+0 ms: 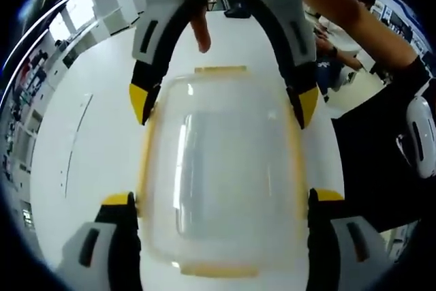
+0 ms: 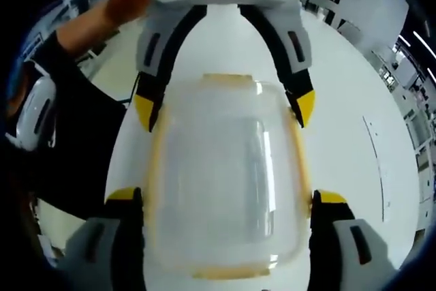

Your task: Snap each plastic latch of the storage box into its locked position after aligning the lid with the box until every specified latch is closed and the lid sits flush.

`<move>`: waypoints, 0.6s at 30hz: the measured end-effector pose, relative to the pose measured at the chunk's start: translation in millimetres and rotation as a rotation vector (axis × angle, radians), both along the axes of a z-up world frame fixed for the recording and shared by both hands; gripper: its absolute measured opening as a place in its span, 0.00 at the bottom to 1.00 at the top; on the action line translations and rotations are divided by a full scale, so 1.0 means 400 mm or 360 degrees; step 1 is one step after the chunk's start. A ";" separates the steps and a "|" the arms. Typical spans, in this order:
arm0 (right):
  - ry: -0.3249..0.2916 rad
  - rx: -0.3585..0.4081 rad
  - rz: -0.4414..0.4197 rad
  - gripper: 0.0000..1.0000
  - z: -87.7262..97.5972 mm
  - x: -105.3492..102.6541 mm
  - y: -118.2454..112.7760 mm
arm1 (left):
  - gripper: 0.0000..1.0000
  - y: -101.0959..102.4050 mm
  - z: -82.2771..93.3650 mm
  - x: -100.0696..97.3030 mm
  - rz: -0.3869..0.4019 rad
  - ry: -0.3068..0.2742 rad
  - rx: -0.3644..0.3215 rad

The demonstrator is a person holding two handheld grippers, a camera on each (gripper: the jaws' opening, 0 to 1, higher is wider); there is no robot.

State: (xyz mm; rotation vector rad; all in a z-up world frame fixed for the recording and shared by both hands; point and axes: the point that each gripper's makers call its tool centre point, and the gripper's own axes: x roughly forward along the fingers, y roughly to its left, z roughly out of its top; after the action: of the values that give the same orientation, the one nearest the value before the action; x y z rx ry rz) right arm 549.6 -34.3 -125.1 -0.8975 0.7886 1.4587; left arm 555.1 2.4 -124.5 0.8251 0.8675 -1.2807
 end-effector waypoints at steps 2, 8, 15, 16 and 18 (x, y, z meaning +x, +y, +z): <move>-0.0001 -0.0019 0.0001 1.00 -0.001 -0.001 -0.002 | 1.00 0.000 -0.002 0.000 -0.0001 0.0002 0.0023; 0.0026 0.0010 0.0021 1.00 0.002 0.003 -0.004 | 1.00 0.003 -0.004 0.001 -0.0004 0.0013 0.0043; 0.0028 -0.0016 0.0028 1.00 0.009 0.029 -0.003 | 1.00 -0.001 0.001 -0.001 0.0000 0.0012 -0.0089; 0.0027 -0.0013 0.0026 1.00 0.010 0.029 -0.003 | 1.00 -0.003 0.004 -0.001 -0.0001 0.0015 -0.0140; 0.0037 0.0000 0.0027 1.00 0.020 0.052 -0.003 | 1.00 -0.002 0.005 0.000 -0.0001 0.0016 -0.0162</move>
State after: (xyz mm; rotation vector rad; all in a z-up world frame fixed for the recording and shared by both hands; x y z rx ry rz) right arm 570.3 -35.7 -117.2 -0.8906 0.7999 1.4859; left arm 555.0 1.6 -122.7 0.7389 0.8031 -1.3199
